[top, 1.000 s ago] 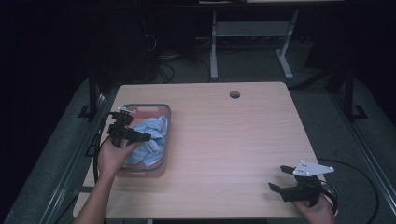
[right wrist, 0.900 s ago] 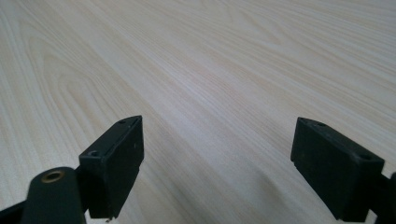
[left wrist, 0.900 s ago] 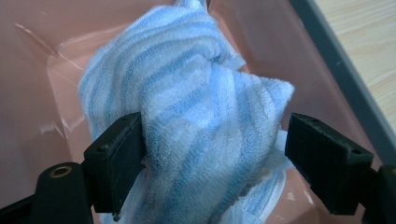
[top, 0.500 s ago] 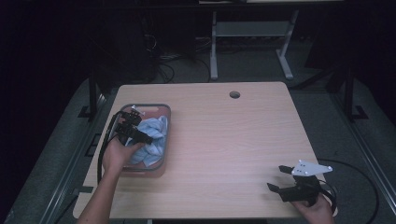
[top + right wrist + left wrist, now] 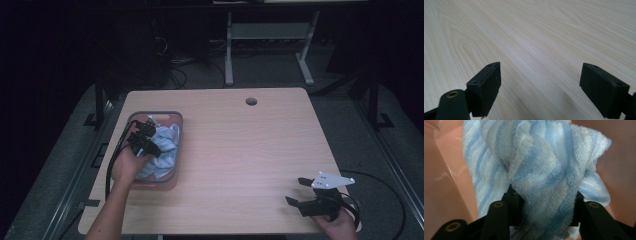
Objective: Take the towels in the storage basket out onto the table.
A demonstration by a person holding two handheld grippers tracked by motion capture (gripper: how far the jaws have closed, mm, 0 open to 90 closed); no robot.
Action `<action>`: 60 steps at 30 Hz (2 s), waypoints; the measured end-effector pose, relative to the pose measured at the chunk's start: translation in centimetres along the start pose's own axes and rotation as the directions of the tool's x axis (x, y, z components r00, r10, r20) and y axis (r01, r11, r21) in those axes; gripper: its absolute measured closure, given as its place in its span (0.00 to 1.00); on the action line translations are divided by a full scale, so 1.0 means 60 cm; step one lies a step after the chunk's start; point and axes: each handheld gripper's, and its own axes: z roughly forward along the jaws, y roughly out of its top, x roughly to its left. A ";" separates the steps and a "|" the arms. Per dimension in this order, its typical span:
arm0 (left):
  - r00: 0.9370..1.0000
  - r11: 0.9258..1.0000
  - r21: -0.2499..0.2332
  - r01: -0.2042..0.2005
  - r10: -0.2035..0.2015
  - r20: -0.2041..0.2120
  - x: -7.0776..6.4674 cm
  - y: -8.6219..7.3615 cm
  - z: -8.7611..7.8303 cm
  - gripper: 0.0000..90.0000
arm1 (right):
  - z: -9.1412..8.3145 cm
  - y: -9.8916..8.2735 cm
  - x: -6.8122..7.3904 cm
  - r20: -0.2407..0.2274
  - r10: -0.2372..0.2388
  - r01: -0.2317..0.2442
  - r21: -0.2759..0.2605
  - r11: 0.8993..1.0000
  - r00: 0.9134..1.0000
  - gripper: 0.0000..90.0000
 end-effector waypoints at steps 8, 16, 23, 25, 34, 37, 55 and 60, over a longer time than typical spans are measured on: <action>1.000 1.000 0.029 -0.012 0.011 0.006 0.000 0.002 0.010 0.78 | 0.000 0.000 0.001 -0.003 -0.001 0.001 0.000 1.000 1.000 0.19; 0.999 0.999 -0.025 0.019 -0.018 0.040 0.012 -0.007 -0.006 0.83 | -0.003 0.000 0.001 0.001 -0.003 0.003 -0.004 1.000 1.000 0.19; 0.994 0.991 -0.115 0.069 -0.058 0.098 0.029 -0.032 -0.034 0.83 | -0.007 0.000 -0.002 0.007 0.009 -0.009 -0.017 1.000 1.000 0.19; 0.992 0.987 -0.142 0.078 -0.062 0.110 0.031 -0.037 -0.043 0.83 | -0.007 0.000 -0.003 0.009 0.011 -0.011 -0.020 1.000 1.000 0.19; 0.984 0.960 -0.256 0.110 -0.068 0.167 0.039 -0.057 -0.089 0.83 | -0.010 0.001 -0.005 0.019 0.018 -0.018 -0.025 1.000 1.000 0.19; 0.981 0.948 -0.295 0.123 -0.072 0.180 0.040 -0.064 -0.101 0.83 | -0.012 0.001 -0.007 0.025 0.021 -0.020 -0.033 0.999 0.999 0.19; 0.962 0.875 -0.434 0.213 -0.109 0.251 0.049 -0.082 -0.166 0.83 | -0.013 0.001 -0.012 0.037 0.029 -0.027 -0.033 0.999 0.999 0.19; 0.961 0.868 -0.451 0.209 -0.098 0.257 0.044 -0.078 -0.182 0.83 | -0.013 0.001 -0.012 0.040 0.027 -0.026 -0.029 0.999 0.999 0.19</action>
